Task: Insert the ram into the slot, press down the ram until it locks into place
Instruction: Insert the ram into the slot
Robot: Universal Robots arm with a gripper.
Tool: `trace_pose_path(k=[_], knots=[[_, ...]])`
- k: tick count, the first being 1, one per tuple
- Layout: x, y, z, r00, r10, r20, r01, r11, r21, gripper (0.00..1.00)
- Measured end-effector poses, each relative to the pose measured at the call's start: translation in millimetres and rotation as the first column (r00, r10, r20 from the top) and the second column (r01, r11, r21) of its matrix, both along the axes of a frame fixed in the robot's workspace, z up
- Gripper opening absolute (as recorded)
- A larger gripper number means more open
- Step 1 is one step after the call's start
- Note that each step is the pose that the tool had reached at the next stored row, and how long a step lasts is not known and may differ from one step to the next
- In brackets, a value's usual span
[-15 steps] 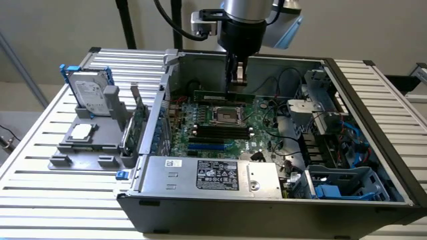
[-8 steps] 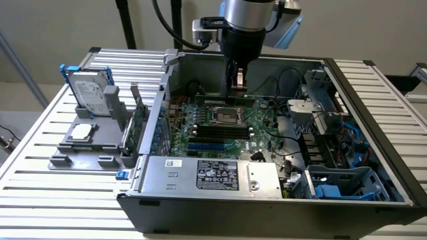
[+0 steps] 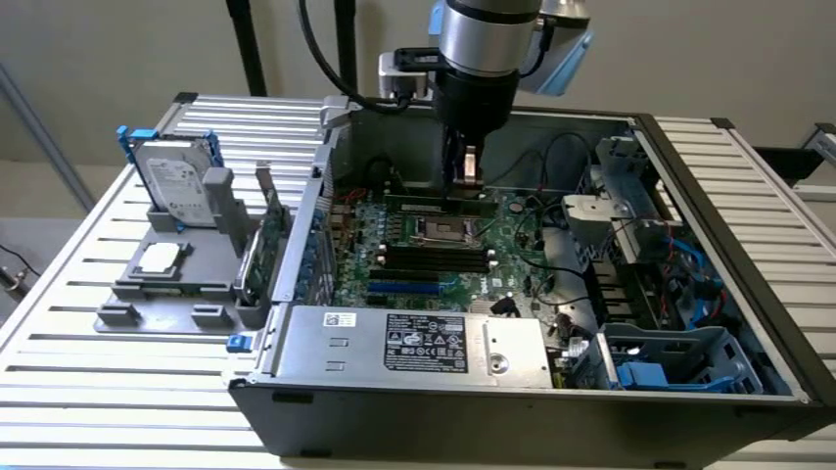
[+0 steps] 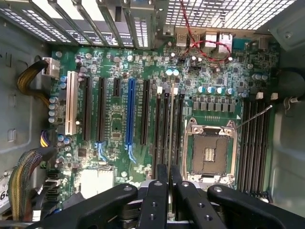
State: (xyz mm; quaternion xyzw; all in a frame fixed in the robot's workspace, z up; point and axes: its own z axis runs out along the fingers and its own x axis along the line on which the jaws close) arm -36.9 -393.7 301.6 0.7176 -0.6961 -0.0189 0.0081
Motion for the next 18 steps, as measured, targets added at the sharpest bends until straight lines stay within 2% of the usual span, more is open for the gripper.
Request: trace_pose_path(k=[18], knots=[[1.0,0.0,-32.6,1.0,0.0,0.0,0.0,1.0,0.0,0.13]])
